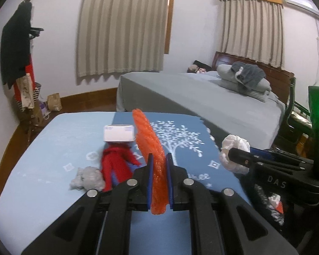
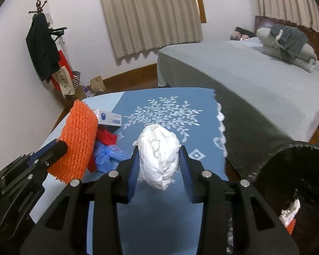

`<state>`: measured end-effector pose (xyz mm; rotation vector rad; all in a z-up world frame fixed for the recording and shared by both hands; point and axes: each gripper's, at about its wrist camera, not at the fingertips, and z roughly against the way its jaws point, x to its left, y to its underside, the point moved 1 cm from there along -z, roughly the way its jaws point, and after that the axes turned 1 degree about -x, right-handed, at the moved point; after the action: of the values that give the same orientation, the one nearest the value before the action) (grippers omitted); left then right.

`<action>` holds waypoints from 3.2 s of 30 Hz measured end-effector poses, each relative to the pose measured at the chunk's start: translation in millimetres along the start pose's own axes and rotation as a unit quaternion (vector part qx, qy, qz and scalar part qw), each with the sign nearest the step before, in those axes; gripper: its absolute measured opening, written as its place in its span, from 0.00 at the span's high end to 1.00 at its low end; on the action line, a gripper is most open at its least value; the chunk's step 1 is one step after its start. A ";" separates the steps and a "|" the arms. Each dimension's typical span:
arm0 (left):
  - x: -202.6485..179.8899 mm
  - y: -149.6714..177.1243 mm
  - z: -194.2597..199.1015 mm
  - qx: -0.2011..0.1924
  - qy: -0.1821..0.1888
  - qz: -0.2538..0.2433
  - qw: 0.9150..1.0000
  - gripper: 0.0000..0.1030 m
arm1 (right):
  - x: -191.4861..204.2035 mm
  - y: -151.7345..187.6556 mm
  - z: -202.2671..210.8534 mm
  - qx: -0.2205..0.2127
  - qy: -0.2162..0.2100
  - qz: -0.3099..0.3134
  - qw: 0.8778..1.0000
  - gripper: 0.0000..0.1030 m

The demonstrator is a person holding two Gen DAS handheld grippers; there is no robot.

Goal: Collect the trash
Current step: 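Carry the orange mesh and white ball over the bin and open both tools, then move both open tools back over the table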

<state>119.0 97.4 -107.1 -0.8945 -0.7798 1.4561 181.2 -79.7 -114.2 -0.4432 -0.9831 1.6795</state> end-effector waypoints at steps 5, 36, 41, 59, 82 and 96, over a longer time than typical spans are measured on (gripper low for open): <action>-23.9 -2.7 -0.9 -0.002 0.022 -0.013 1.000 0.89 | -19.3 2.7 20.2 -0.011 0.017 -0.010 1.000 0.66; -207.0 -27.5 -0.3 -0.017 0.194 -0.110 0.975 0.89 | -173.3 47.2 151.9 -0.078 0.177 -0.106 0.975 0.66; -224.4 -23.7 4.6 -0.012 0.213 -0.120 0.970 0.89 | -188.6 56.0 164.7 -0.084 0.195 -0.116 0.970 0.66; -274.5 2.6 -5.0 0.037 0.272 -0.141 0.951 0.88 | -230.1 82.3 180.5 -0.076 0.236 -0.154 0.956 0.63; -146.2 -23.8 -19.2 0.007 0.135 -0.068 0.989 0.12 | -190.0 63.6 158.0 -0.091 0.214 -0.130 0.964 0.05; 4.4 -19.4 -19.9 0.001 -0.021 -0.021 1.000 0.12 | -81.7 13.1 58.7 -0.065 0.098 -0.060 0.991 0.05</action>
<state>145.7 102.6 -100.1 -0.8443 -0.8237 1.4414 159.4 -178.3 -105.1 -0.6111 -0.9573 1.4400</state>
